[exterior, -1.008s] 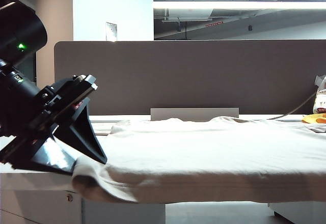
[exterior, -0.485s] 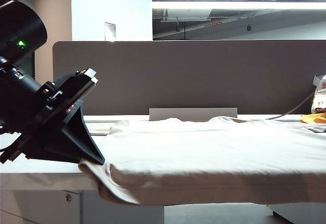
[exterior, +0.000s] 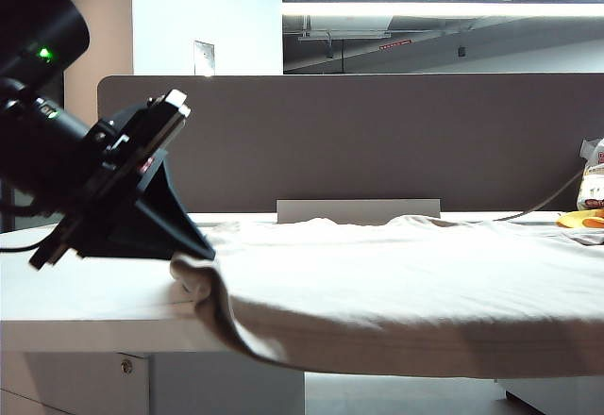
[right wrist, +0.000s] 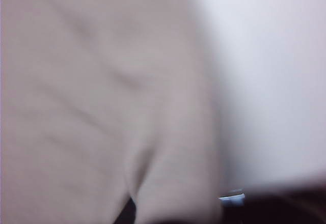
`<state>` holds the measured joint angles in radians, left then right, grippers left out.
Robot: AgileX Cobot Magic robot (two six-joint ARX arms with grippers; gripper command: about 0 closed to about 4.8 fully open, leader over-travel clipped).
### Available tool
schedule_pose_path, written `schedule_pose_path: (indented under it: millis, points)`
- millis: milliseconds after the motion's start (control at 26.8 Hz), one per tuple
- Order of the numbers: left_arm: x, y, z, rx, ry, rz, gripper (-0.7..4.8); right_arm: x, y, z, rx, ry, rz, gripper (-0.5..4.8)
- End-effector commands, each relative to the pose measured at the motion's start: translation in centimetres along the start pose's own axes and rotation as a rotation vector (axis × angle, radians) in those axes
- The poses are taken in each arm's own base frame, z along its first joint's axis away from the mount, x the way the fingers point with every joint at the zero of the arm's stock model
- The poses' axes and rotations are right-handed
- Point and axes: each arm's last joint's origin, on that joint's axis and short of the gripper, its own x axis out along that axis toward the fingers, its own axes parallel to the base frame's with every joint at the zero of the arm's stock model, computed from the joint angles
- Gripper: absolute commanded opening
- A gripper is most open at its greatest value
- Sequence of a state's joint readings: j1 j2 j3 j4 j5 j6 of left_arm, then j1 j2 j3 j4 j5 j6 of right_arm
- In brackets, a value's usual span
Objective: Fold the bottom side of the T-shirt horizontally towards the center, about one-third of the way, then fold the sleeve back towards the center, creating a straight line along the edge of the T-shirt, and finally fold the bottom of the T-shirt up towards the top, creating a neat rectangle.
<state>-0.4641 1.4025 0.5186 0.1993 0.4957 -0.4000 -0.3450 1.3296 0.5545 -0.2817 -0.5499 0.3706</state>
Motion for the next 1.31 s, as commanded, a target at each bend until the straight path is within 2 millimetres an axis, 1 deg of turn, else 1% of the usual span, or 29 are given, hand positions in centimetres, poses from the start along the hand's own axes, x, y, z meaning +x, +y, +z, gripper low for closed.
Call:
schedule_pose_path:
  millis: [37,261,485,709,858,1120,1232,1306]
  points:
    - [-0.2,-0.4,0.8,0.02,-0.03,-0.017,-0.06,-0.6,1.0,1.3,-0.034,-0.042,0.052,-0.01]
    - [-0.2,-0.8,1.7,0.036,-0.058,-0.029,-0.06,-1.1,1.6,2.0,-0.045,-0.058,0.061,-0.01]
    - [-0.4,-1.1,2.9,0.049,-0.093,-0.029,-0.06,-1.2,1.7,2.1,-0.045,-0.061,0.065,-0.01]
    - [-0.7,-1.3,3.9,0.055,-0.124,-0.026,-0.06,-1.5,2.3,2.6,-0.023,-0.058,0.133,-0.01]
    - [-1.1,-1.0,4.4,0.055,-0.147,-0.014,-0.06,-2.0,3.0,3.4,-0.035,-0.078,0.154,-0.01]
    - [-2.9,0.2,5.5,0.025,-0.218,0.034,-0.06,-3.1,4.3,4.9,-0.049,-0.123,0.174,-0.01]
    - [-3.6,0.7,5.9,0.017,-0.245,0.05,-0.06,-3.4,4.6,5.3,-0.056,-0.14,0.17,-0.02]
    - [-3.7,0.8,5.9,0.013,-0.247,0.054,-0.06,-3.4,4.7,5.5,-0.053,-0.148,0.172,-0.02]
